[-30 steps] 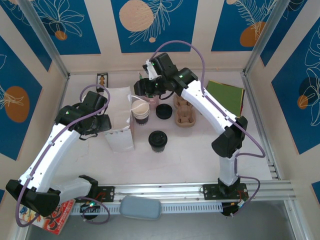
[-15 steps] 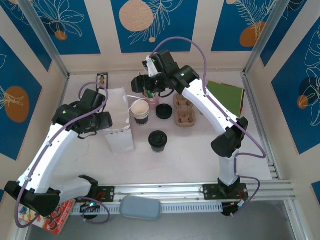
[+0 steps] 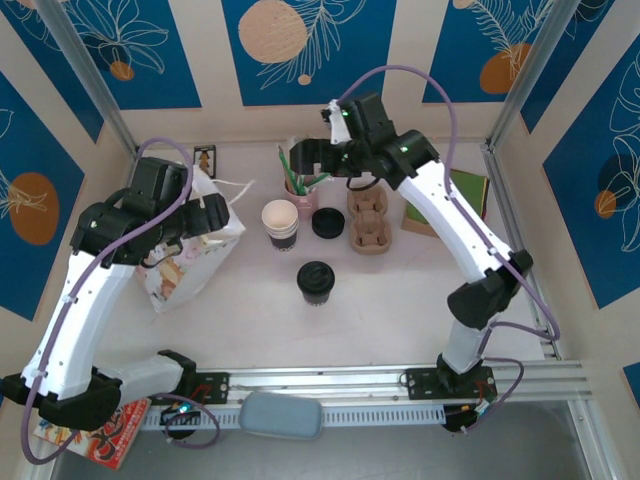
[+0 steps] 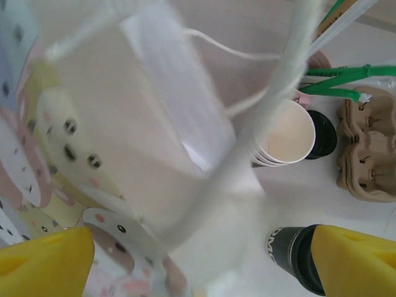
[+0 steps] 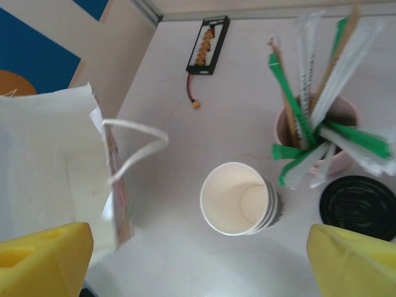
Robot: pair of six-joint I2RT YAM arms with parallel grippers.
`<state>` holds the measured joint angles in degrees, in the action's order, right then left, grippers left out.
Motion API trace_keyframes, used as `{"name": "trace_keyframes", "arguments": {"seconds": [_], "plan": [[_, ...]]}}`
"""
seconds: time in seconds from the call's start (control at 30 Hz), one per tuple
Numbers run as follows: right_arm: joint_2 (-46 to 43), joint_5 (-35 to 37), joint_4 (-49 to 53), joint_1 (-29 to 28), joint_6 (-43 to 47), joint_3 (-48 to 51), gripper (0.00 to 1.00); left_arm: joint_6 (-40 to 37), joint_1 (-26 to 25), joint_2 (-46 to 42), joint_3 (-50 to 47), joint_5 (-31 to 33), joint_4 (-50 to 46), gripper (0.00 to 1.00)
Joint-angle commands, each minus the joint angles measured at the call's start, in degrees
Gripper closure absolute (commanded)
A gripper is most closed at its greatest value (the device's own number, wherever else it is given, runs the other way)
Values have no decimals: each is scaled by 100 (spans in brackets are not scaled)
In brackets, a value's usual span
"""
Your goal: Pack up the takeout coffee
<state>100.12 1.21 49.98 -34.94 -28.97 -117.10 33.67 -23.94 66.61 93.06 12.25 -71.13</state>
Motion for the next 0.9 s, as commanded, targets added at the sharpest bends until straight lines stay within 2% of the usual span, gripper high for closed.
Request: {"name": "trace_keyframes", "arguments": {"seconds": [0.0,0.3,0.33,0.37,0.4,0.43,0.7,0.87], "plan": [[-241,-17,-235,-5,-112,357,9,-129,65,-19,-256,23,85,12],[-167,-148,-284,-193,-187,541,10,-153,75,-172,-615,675,-102,15],[-155,-148,-279,-197,-196,537,10,-138,74,-198,-642,747,-106,14],[-142,-156,-270,-205,-197,531,10,-124,74,-214,-676,808,-91,4],[-135,-152,-257,-215,-199,530,10,-148,96,-211,-712,820,-41,0],[-136,-140,-258,-228,-194,534,9,-146,127,-174,-727,837,-24,0],[-327,-66,-221,-268,-201,898,8,-207,461,887,-324,1218,190,1],[-636,54,-237,-217,-190,1258,7,-114,649,2056,278,1566,179,12]]}}
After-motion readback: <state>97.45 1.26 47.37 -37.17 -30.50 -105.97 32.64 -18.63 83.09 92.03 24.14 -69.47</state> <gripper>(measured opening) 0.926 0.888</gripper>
